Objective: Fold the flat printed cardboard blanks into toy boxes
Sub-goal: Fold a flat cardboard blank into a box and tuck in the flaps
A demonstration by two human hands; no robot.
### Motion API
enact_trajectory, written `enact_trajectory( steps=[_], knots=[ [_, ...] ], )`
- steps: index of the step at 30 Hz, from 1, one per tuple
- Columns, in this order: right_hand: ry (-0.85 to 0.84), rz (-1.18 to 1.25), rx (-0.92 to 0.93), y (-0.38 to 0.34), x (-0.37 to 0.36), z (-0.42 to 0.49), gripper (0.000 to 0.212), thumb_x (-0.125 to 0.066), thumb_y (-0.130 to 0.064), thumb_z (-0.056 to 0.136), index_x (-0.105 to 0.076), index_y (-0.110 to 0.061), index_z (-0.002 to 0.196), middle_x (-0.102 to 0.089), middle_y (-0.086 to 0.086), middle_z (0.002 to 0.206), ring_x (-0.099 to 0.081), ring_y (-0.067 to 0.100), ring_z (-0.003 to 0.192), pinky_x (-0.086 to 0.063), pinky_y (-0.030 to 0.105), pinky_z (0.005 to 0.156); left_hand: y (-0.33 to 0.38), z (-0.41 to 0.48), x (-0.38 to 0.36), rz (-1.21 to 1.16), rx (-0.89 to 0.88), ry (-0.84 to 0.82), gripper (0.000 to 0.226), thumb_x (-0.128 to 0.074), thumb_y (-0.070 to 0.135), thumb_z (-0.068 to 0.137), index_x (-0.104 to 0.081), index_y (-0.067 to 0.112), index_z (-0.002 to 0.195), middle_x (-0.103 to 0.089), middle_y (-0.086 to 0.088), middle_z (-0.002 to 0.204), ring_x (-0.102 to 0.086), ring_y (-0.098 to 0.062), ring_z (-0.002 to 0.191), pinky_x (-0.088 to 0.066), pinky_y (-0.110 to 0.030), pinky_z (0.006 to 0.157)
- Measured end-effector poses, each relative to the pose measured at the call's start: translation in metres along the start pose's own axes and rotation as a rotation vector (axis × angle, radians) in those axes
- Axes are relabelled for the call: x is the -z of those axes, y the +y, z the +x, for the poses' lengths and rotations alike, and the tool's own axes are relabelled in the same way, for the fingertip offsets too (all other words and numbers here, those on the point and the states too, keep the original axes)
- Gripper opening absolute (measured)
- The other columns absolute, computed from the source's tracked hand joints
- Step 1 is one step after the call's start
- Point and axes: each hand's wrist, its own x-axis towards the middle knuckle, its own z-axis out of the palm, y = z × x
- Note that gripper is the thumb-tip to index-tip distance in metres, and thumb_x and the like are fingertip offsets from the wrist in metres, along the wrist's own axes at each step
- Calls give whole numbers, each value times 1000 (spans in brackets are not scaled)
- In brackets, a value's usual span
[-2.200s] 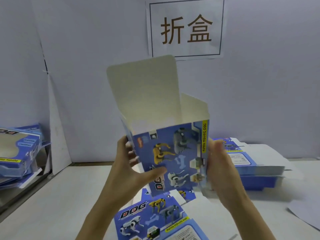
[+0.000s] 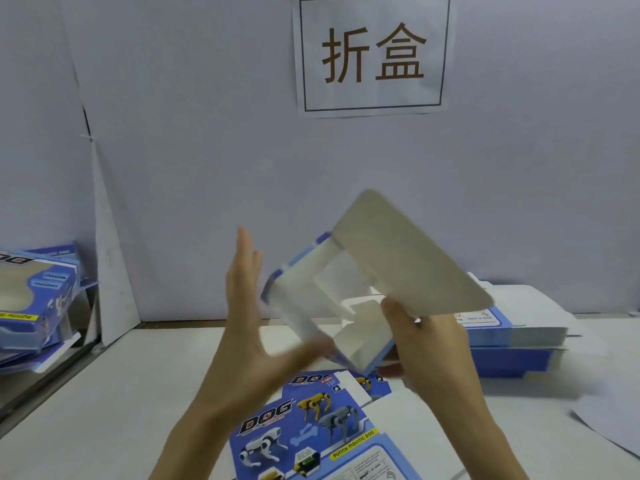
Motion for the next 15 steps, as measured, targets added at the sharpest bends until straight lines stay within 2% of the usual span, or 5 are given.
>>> enact_trajectory(
  steps=[2,6,10,13,15],
  knots=[
    [-34,77,-24,-5,3,-1,19,-53,-17,95,-52,-21,77,-63,-4,49,-65,9,46,-52,24,39,-5,-4,-6,274,-119,-118,139,-77,72,48,20,48,145,13,31,154,1,6,145,-24,-14,113],
    [-212,79,-49,-14,10,-4,19,-54,-16,94,-59,-8,77,-64,5,48,-63,18,42,-51,23,41,-10,1,-17,478,-190,-96,136,-68,79,49,32,51,137,27,14,155,14,-19,148,-21,-59,115],
    [-256,90,-11,-16,22,-1,40,-66,-40,82,-67,0,74,-68,16,57,-64,25,46,-53,28,45,-12,-2,0,233,-209,-32,129,-78,69,55,9,47,148,-14,12,148,-35,-19,139,-50,-45,96],
    [-23,221,135,-12,35,9,19,-79,-45,66,-74,-28,73,-71,-4,66,-66,11,59,-57,30,50,-11,5,0,345,-205,-40,131,-72,77,51,-3,33,153,-23,10,139,-42,-23,134,-53,-40,93],
    [10,364,178,-8,42,14,21,-79,-35,65,-73,-24,82,-70,-9,73,-66,3,68,-55,23,53,-4,11,-1,245,-70,44,141,-54,96,41,-29,10,149,-42,2,121,-45,-36,130,-48,-48,98]
  ],
)
